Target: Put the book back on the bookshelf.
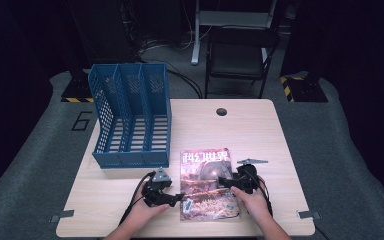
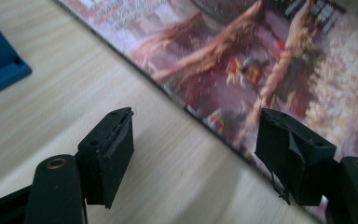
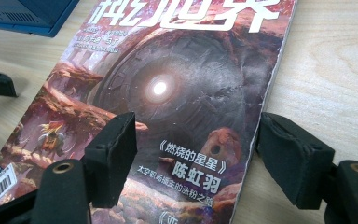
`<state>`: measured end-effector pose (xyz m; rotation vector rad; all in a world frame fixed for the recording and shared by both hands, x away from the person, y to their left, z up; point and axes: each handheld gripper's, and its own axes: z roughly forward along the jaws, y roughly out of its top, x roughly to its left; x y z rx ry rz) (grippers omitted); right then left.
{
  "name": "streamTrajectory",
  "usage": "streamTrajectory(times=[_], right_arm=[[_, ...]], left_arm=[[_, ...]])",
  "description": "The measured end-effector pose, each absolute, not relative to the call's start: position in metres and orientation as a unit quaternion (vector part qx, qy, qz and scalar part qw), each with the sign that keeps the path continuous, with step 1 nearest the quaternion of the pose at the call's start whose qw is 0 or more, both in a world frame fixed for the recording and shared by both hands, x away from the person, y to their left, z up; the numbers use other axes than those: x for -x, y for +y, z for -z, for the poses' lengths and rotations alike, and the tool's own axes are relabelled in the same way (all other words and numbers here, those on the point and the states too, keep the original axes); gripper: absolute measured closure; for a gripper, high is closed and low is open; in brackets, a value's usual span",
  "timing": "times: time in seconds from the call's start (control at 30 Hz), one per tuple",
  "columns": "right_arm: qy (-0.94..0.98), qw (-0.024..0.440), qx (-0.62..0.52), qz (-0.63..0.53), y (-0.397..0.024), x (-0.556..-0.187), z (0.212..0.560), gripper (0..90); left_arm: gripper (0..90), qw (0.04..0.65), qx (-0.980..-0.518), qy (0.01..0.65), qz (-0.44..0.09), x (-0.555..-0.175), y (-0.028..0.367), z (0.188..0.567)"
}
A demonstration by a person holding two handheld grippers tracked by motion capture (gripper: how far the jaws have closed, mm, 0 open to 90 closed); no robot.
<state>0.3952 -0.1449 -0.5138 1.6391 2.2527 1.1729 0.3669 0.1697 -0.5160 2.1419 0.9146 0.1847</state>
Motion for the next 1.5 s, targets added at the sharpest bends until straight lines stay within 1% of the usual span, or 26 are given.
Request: streamTrajectory(times=[0.13, 0.2, 0.33, 0.47, 0.6, 0.63, 0.67, 0.73, 0.8, 0.9, 1.0, 1.03, 1.1, 1.23, 1.33, 1.4, 1.47, 1.5], right_arm=[[0.74, 0.056, -0.545, -0.389, -0.145, -0.395, 0.514, 28.7], [0.738, 0.053, -0.549, -0.388, -0.145, -0.394, 0.513, 28.9], [0.741, 0.058, -0.548, -0.385, -0.144, -0.393, 0.513, 28.7], [0.739, 0.058, -0.552, -0.383, -0.144, -0.392, 0.513, 27.9], [0.734, 0.057, -0.556, -0.385, -0.146, -0.391, 0.512, 28.0], [0.731, 0.055, -0.563, -0.381, -0.147, -0.391, 0.512, 28.8], [0.732, 0.067, -0.563, -0.377, -0.147, -0.389, 0.512, 29.4], [0.734, 0.071, -0.566, -0.369, -0.146, -0.388, 0.511, 29.9], [0.746, 0.088, -0.556, -0.355, -0.144, -0.386, 0.511, 29.7], [0.752, 0.096, -0.55, -0.35, -0.142, -0.385, 0.511, 28.3], [0.749, 0.092, -0.552, -0.354, -0.141, -0.385, 0.511, 26.9], [0.739, 0.078, -0.563, -0.362, -0.143, -0.385, 0.51, 28.0], [0.731, 0.068, -0.569, -0.371, -0.147, -0.386, 0.509, 30.1], [0.724, 0.057, -0.571, -0.382, -0.151, -0.387, 0.507, 30.8], [0.721, 0.062, -0.566, -0.395, -0.151, -0.384, 0.502, 31.7], [0.717, 0.065, -0.561, -0.41, -0.151, -0.381, 0.497, 34.1], [0.714, 0.064, -0.555, -0.422, -0.151, -0.38, 0.494, 35.4], [0.709, 0.055, -0.547, -0.442, -0.152, -0.379, 0.488, 37.2]], left_arm=[[30.7, 0.392, -0.84, 0.368, -0.067, -0.372, 0.158, 0.518], [31.7, 0.393, -0.836, 0.375, -0.074, -0.372, 0.154, 0.52], [38.8, 0.398, -0.836, 0.369, -0.076, -0.373, 0.149, 0.521], [40.0, 0.394, -0.837, 0.369, -0.086, -0.372, 0.146, 0.521], [40.1, 0.394, -0.842, 0.354, -0.097, -0.372, 0.144, 0.522], [40.1, 0.398, -0.841, 0.354, -0.093, -0.372, 0.143, 0.522], [40.1, 0.398, -0.844, 0.346, -0.098, -0.373, 0.141, 0.523], [40.1, 0.398, -0.844, 0.347, -0.097, -0.372, 0.14, 0.523], [40.1, 0.397, -0.844, 0.346, -0.102, -0.371, 0.14, 0.523], [40.1, 0.4, -0.841, 0.349, -0.102, -0.371, 0.139, 0.524], [40.1, 0.402, -0.841, 0.347, -0.102, -0.37, 0.14, 0.524], [40.1, 0.402, -0.842, 0.346, -0.1, -0.37, 0.14, 0.524], [40.1, 0.402, -0.841, 0.346, -0.103, -0.37, 0.14, 0.524], [40.1, 0.4, -0.844, 0.342, -0.101, -0.37, 0.141, 0.524], [40.0, 0.399, -0.845, 0.342, -0.099, -0.37, 0.141, 0.524], [40.0, 0.403, -0.842, 0.344, -0.103, -0.37, 0.14, 0.525], [40.1, 0.407, -0.839, 0.348, -0.102, -0.369, 0.139, 0.525], [40.0, 0.408, -0.838, 0.348, -0.101, -0.369, 0.139, 0.525]])
